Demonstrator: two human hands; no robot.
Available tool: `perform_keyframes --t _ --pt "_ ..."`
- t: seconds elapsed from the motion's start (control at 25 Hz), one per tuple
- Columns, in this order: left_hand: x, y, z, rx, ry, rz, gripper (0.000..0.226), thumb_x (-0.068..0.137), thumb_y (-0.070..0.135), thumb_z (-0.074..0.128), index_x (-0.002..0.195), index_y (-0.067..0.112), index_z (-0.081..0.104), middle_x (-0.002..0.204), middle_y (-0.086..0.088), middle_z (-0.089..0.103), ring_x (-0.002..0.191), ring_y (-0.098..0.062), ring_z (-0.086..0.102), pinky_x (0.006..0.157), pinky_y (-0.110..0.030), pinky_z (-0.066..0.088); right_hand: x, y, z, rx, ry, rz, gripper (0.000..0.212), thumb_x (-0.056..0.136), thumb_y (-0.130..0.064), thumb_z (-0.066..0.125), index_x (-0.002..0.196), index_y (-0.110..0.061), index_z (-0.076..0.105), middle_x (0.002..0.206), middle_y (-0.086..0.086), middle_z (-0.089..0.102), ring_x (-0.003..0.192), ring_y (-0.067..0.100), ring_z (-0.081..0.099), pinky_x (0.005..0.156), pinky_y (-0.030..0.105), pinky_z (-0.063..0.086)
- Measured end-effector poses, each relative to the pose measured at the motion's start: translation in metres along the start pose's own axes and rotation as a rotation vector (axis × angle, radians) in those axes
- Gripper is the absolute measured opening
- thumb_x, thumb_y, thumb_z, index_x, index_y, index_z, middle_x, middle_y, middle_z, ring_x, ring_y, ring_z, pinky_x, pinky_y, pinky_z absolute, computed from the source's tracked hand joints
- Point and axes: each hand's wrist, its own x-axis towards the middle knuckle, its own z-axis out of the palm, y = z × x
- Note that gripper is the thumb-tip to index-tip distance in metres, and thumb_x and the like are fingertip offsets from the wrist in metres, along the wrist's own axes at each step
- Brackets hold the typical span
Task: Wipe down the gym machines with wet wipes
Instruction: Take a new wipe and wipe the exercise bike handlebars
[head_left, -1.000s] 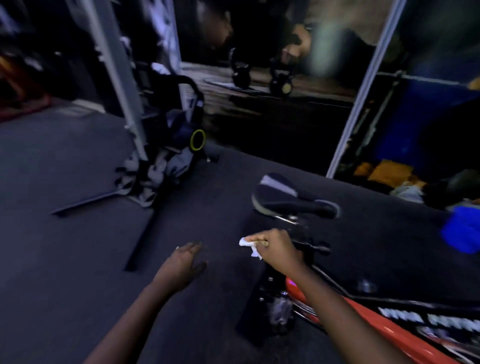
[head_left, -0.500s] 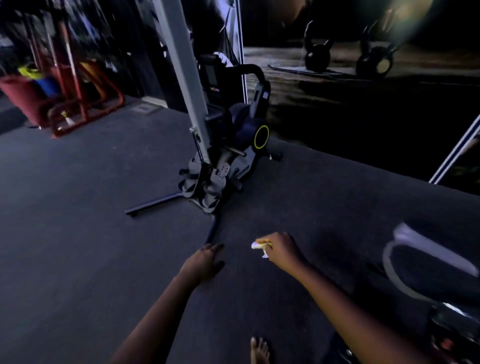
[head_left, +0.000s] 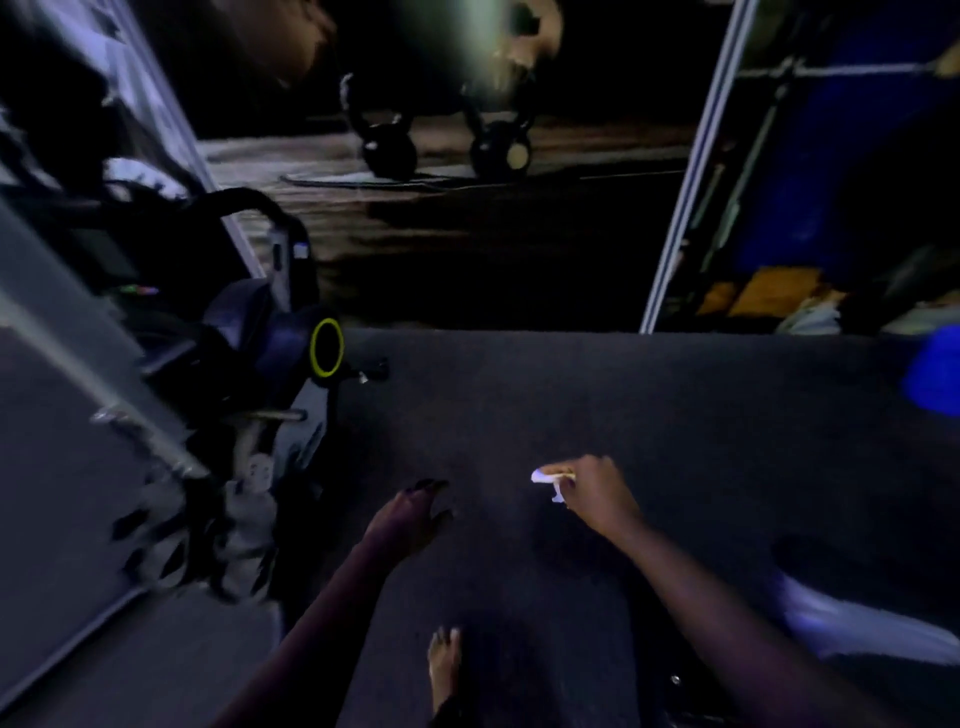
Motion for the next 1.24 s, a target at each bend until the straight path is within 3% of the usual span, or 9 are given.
perform_keyframes --t 0.08,0.2,0.32,0.48,0.6,0.72,0.84,1.0,1.24 --pt "0.069 0.008 -0.019 0.032 -0.034 0.1 0.079 0.083 0.07 0.041 0.137 0.012 0.049 0.142 -0.005 0.049 0.129 -0.018 0.048 0.106 -0.023 0.034 0.035 0.009 -0.019 0.019 0.095 0.091 0.041 0.084 0.008 0.044 0.1 -0.016 0.073 0.107 -0.003 0.07 0.075 0.008 0.069 0.059 0.007 0.047" --pt "0.163 0.037 -0.05 0.109 -0.094 0.265 0.052 0.096 0.036 0.05 0.143 0.018 0.04 0.149 -0.003 0.038 0.137 -0.017 0.036 0.108 -0.02 0.024 0.071 0.015 -0.049 -0.038 0.203 0.241 0.035 0.083 0.002 0.053 0.106 -0.018 0.071 0.104 0.008 0.071 0.092 0.016 0.068 0.073 0.014 0.05" --pt "0.257 0.082 -0.063 0.167 -0.166 0.453 0.048 0.098 0.027 0.05 0.143 0.015 0.038 0.148 -0.009 0.038 0.137 -0.02 0.034 0.105 -0.016 0.021 0.093 0.027 -0.079 -0.083 0.32 0.401 0.033 0.083 -0.014 0.055 0.112 -0.019 0.069 0.107 0.008 0.07 0.102 0.02 0.065 0.088 0.023 0.046" --pt "0.338 0.157 -0.048 0.233 -0.324 0.679 0.049 0.098 0.027 0.05 0.143 0.014 0.039 0.148 -0.007 0.035 0.137 -0.019 0.032 0.105 -0.016 0.019 0.1 0.06 -0.114 0.059 0.564 0.673 0.035 0.078 -0.003 0.055 0.104 -0.018 0.072 0.101 0.006 0.072 0.093 0.017 0.068 0.082 0.019 0.048" --pt "0.392 0.228 -0.026 0.268 -0.415 0.815 0.05 0.097 0.031 0.051 0.143 0.015 0.039 0.15 -0.006 0.032 0.138 -0.019 0.03 0.11 -0.021 0.022 0.105 0.098 -0.148 0.011 0.692 0.792 0.034 0.077 -0.006 0.06 0.102 -0.025 0.073 0.099 0.008 0.072 0.095 0.022 0.067 0.083 0.028 0.051" --pt "0.434 0.309 -0.002 0.332 -0.493 0.962 0.05 0.098 0.031 0.049 0.144 0.016 0.038 0.147 -0.005 0.033 0.136 -0.019 0.032 0.108 -0.023 0.026 0.108 0.138 -0.192 -0.076 0.779 0.894 0.036 0.082 -0.009 0.057 0.109 -0.029 0.07 0.101 0.01 0.071 0.097 0.025 0.065 0.079 0.028 0.046" --pt "0.465 0.389 0.016 0.404 -0.571 1.079 0.05 0.098 0.032 0.048 0.144 0.016 0.037 0.145 -0.005 0.036 0.133 -0.02 0.036 0.108 -0.028 0.032 0.106 0.171 -0.232 -0.071 0.891 1.015 0.034 0.088 -0.011 0.053 0.111 -0.03 0.068 0.104 0.012 0.07 0.097 0.027 0.064 0.075 0.027 0.043" --pt "0.499 0.5 0.046 0.475 -0.638 1.238 0.05 0.097 0.032 0.051 0.143 0.016 0.04 0.144 -0.007 0.039 0.132 -0.021 0.038 0.108 -0.033 0.035 0.103 0.212 -0.274 0.044 1.069 1.141 0.034 0.082 -0.008 0.055 0.105 -0.028 0.072 0.09 0.017 0.071 0.087 0.033 0.066 0.07 0.032 0.047" --pt "0.522 0.651 0.094 0.546 -0.701 1.479 0.05 0.096 0.032 0.052 0.143 0.016 0.041 0.143 -0.006 0.041 0.131 -0.02 0.04 0.104 -0.026 0.033 0.08 0.259 -0.334 0.079 1.293 1.321 0.032 0.079 -0.008 0.063 0.103 -0.027 0.072 0.088 0.018 0.071 0.086 0.028 0.068 0.062 0.024 0.039"
